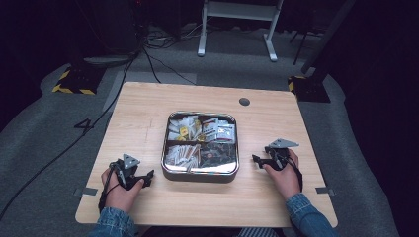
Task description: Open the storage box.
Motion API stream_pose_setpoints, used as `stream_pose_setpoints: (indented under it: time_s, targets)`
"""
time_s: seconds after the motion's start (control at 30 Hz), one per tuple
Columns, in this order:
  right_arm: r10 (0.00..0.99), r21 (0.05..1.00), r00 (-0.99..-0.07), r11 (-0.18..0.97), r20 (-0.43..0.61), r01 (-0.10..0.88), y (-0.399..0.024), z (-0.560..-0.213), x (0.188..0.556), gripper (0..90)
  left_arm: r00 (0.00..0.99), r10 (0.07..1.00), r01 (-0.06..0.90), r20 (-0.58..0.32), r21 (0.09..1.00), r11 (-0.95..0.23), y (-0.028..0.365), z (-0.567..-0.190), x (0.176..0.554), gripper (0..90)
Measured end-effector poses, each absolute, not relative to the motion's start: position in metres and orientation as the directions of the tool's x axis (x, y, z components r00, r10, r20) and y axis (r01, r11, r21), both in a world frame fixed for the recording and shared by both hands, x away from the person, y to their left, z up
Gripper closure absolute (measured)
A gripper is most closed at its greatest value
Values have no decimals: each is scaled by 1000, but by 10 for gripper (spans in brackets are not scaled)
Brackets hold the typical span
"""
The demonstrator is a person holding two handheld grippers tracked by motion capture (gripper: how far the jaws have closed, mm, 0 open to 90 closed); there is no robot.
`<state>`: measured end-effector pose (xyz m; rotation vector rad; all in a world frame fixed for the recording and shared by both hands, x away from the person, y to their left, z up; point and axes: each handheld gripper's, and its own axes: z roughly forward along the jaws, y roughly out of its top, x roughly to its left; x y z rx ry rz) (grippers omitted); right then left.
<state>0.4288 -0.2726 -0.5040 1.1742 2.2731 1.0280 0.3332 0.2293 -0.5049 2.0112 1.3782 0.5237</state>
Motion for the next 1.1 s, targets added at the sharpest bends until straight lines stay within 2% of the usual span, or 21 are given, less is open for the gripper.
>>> stream_pose_setpoints:
  time_s: [1.1]
  targets:
    - [794,748,-607,402,1,528,-272,-504,428,251,368,930,678,-29,692,-247,226,-505,339,163]
